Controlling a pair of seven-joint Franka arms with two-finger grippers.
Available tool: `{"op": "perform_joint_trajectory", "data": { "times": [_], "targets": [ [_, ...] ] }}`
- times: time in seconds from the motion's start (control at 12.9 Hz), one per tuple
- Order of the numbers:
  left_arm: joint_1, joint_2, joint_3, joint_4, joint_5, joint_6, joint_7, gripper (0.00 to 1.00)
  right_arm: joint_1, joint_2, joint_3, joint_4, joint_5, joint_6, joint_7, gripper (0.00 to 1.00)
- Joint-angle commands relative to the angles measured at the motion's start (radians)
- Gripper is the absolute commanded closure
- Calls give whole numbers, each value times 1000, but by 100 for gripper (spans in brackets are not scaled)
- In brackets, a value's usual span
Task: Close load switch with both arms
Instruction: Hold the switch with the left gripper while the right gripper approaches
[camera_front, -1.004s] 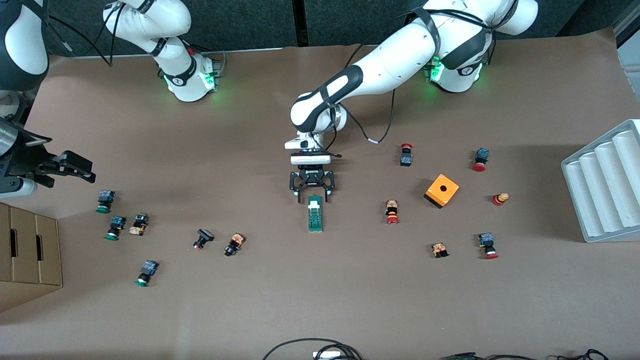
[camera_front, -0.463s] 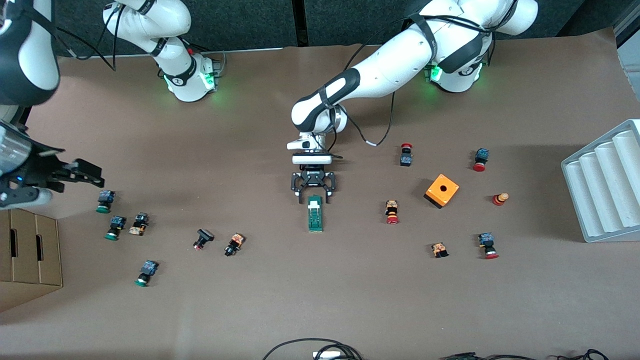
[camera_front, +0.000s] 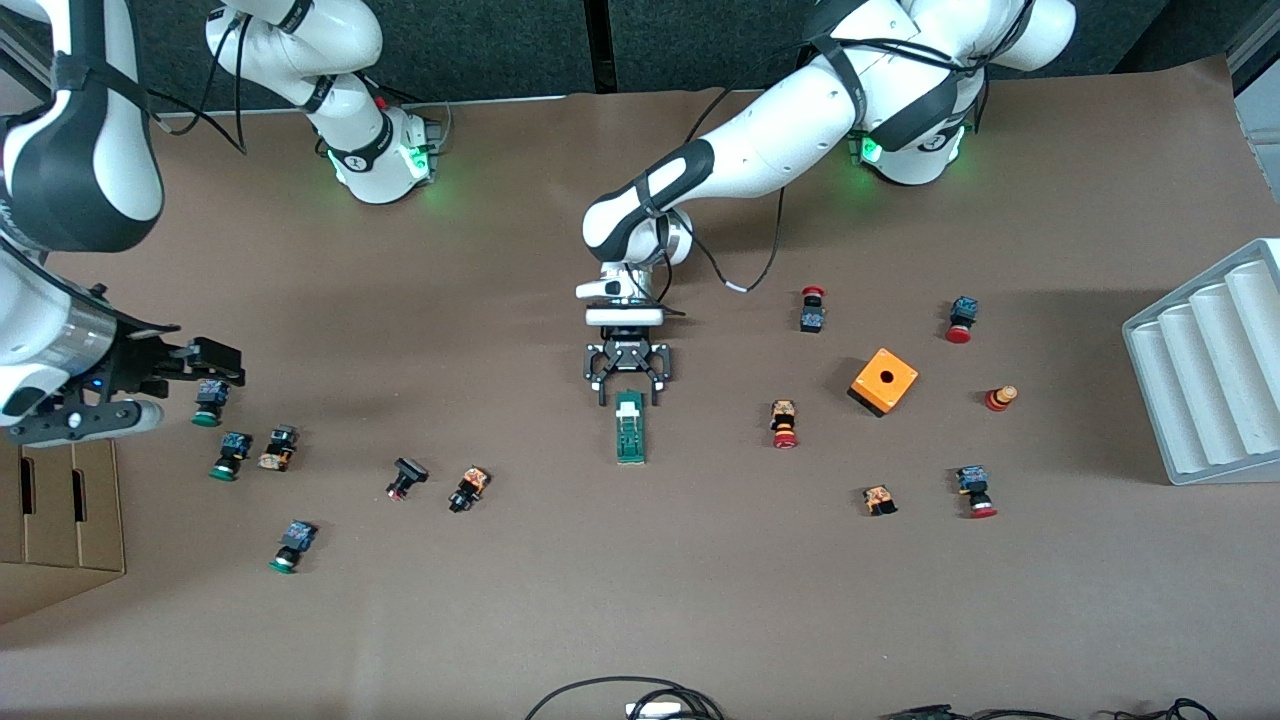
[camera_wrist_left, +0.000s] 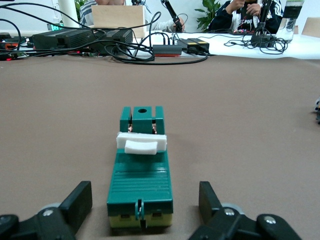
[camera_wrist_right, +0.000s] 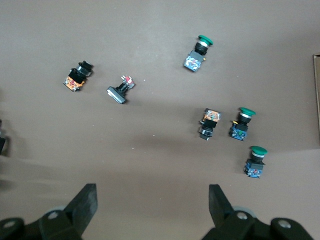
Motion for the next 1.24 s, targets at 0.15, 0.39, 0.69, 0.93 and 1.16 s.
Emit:
{"op": "perform_joint_trajectory", "data": {
  "times": [0.15,0.39,0.69,0.93,1.16],
  "targets": [
    [-13,4,7,5,23,-25,-46,6,59,81,-2,66,35,18,112,0],
    [-13,4,7,5,23,-29,-60,6,119,114,-2,75,135,74,299,0],
    [-13,12,7,4,46,-41,-59,6,222,179,-4,76,177,188,549,0],
    [-13,26,7,7,57,-63,-59,6,325,233,-8,83,201,285,799,0],
    [-13,27,7,7,58,-69,-59,6,415,319,-13,109,290,421,1070,0]
  ]
}}
